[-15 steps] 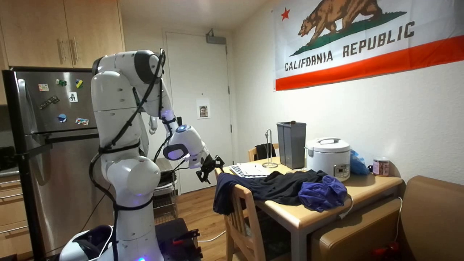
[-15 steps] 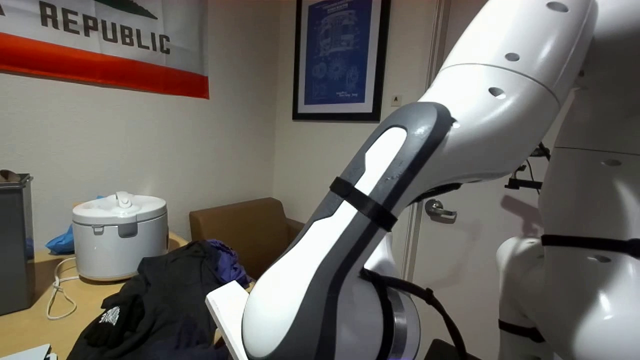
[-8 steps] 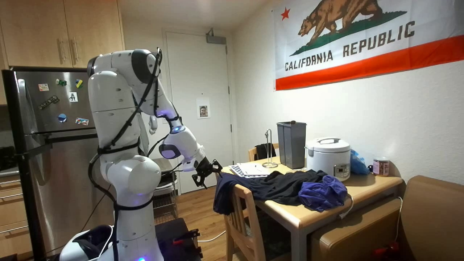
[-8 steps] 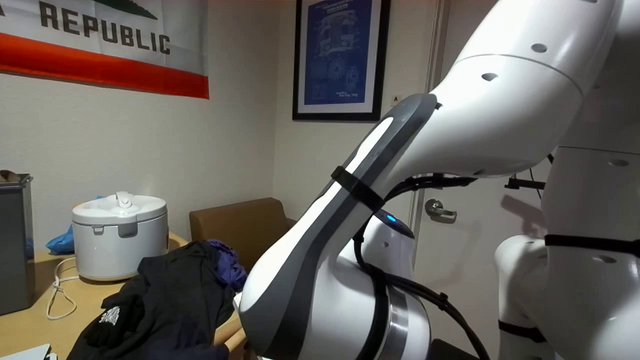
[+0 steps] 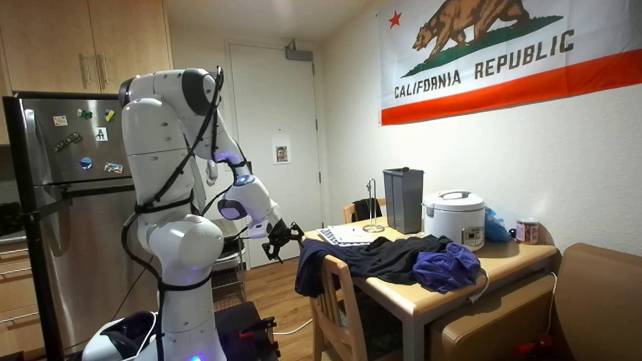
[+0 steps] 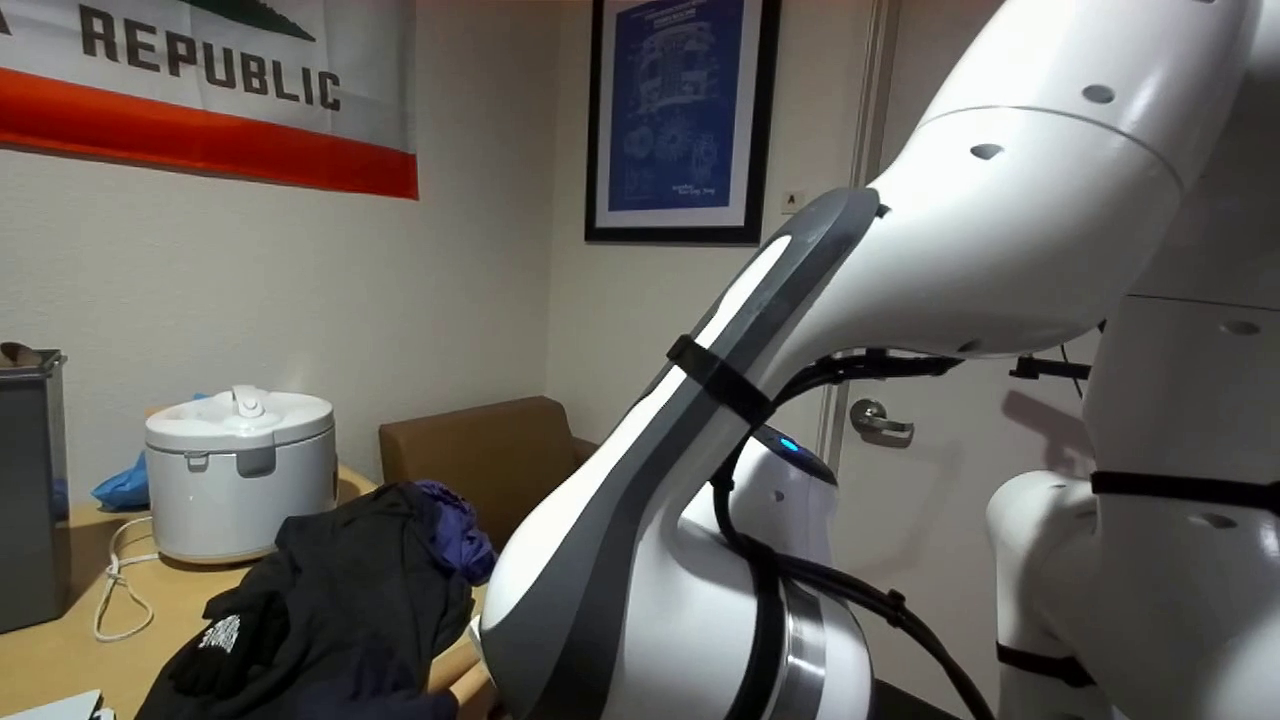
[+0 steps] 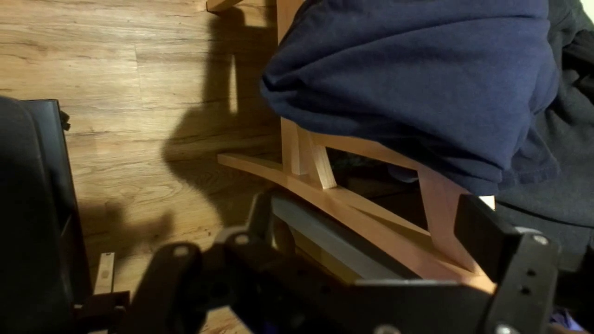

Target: Pick up the black cloth from the table and put it on the chair back.

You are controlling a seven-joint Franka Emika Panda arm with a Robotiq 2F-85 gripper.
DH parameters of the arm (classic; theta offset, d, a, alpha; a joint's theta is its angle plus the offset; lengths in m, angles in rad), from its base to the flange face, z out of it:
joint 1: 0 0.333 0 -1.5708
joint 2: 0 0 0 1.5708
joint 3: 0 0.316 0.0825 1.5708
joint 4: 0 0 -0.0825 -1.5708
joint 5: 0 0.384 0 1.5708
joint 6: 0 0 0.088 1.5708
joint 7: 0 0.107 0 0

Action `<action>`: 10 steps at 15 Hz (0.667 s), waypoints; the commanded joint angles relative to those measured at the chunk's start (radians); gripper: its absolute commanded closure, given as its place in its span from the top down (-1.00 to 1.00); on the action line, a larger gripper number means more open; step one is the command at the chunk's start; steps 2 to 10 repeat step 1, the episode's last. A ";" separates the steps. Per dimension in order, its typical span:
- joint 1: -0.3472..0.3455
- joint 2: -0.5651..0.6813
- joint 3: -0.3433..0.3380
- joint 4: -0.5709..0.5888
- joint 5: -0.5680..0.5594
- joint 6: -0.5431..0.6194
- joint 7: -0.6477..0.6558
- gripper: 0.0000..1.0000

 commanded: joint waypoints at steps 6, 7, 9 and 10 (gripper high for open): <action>0.000 -0.001 0.000 0.001 -0.005 -0.001 0.000 1.00; 0.000 -0.001 0.000 0.001 -0.005 -0.001 0.000 1.00; 0.000 -0.001 0.000 0.001 -0.005 -0.001 0.000 1.00; 0.000 -0.001 0.000 0.001 -0.005 -0.001 0.000 1.00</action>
